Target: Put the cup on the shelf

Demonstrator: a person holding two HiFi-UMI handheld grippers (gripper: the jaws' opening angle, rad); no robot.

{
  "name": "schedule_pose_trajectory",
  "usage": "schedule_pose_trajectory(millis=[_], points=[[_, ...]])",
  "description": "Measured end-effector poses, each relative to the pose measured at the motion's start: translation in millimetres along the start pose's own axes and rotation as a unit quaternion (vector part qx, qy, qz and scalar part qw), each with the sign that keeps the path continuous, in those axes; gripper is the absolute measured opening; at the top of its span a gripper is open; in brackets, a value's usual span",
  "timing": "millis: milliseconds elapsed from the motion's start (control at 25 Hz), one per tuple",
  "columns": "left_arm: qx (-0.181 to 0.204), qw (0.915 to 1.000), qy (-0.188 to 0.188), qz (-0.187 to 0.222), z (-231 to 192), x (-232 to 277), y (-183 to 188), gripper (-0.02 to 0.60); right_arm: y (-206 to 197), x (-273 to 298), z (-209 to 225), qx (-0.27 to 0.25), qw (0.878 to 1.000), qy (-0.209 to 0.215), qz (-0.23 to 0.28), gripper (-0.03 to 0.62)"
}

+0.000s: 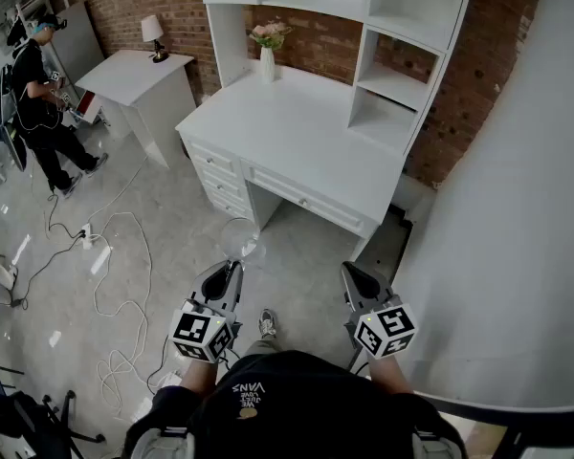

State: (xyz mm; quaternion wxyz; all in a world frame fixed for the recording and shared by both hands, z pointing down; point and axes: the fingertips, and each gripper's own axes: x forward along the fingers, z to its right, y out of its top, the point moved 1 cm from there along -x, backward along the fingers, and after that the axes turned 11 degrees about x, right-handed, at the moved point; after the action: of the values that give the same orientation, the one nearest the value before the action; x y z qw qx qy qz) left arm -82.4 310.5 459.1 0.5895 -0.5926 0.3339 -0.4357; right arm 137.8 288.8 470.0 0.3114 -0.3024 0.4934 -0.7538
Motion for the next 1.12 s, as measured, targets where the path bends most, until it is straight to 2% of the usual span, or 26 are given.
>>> schedule_pose_trajectory(millis=[480, 800, 1120], points=[[-0.001, 0.9999, -0.005, -0.011, -14.0, 18.8, -5.5, 0.032, 1.0, 18.8, 6.0, 0.015, 1.000, 0.001, -0.001, -0.005], [0.001, 0.9994, -0.034, -0.002, -59.2, 70.8, -5.0, 0.032, 17.2, 73.8, 18.7, 0.022, 0.999, -0.028, 0.018, -0.005], [0.008, 0.9979, -0.065, -0.001, -125.9, 116.9, 2.1, 0.032, 38.7, 155.3, 9.9, 0.024, 0.999, -0.039, 0.028, -0.005]])
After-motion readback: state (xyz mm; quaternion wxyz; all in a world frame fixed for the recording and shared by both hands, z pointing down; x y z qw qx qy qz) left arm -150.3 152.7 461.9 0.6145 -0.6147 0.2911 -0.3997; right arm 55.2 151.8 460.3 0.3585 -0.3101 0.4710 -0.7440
